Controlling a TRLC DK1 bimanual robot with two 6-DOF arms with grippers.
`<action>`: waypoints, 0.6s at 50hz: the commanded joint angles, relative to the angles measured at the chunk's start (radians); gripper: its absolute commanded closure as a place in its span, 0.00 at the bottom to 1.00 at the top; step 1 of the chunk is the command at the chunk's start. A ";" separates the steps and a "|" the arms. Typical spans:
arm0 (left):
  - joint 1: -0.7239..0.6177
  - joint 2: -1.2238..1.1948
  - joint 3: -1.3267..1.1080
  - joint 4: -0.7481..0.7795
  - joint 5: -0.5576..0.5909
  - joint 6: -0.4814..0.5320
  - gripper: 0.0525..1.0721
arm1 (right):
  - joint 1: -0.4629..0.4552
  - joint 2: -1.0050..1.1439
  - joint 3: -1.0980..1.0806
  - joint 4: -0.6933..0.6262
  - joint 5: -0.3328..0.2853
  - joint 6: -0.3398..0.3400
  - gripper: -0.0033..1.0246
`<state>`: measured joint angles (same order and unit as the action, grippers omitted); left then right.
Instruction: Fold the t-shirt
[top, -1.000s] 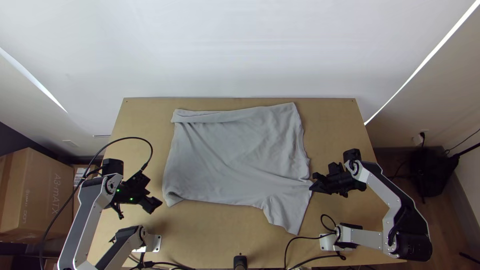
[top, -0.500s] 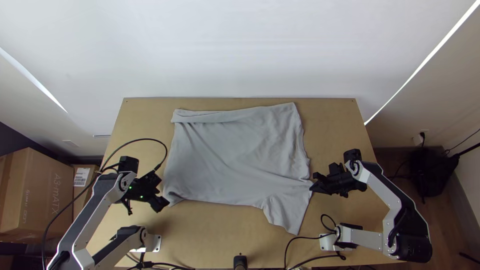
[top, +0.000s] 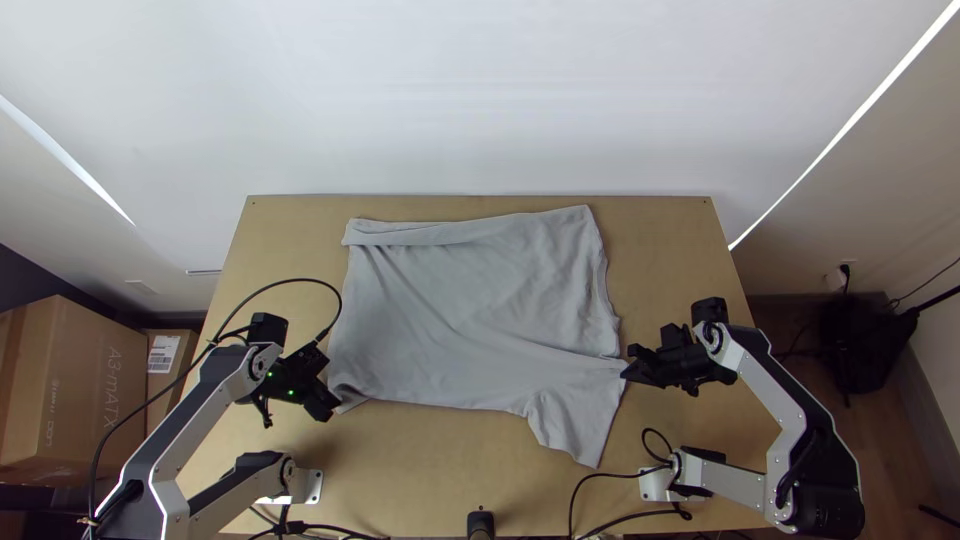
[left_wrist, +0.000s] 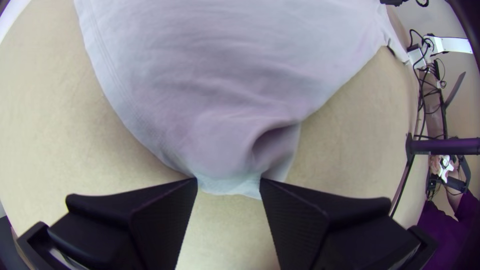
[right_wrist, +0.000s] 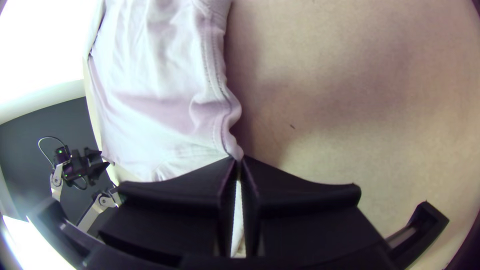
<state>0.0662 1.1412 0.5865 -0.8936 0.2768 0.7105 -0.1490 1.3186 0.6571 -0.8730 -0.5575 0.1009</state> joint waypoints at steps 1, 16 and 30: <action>-0.006 0.023 -0.040 0.015 -0.002 0.003 0.48 | -0.014 -0.022 -0.017 -0.012 0.007 0.014 0.97; 0.035 0.003 -0.040 0.090 -0.001 -0.032 0.97 | -0.037 -0.058 0.007 -0.020 0.007 0.031 0.97; 0.080 -0.097 0.118 0.206 -0.030 -0.247 0.97 | -0.089 -0.122 0.064 -0.024 0.008 0.072 0.97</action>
<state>0.1360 1.0828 0.6178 -0.7563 0.2764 0.5789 -0.2146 1.2404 0.6666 -0.8997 -0.5579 0.1310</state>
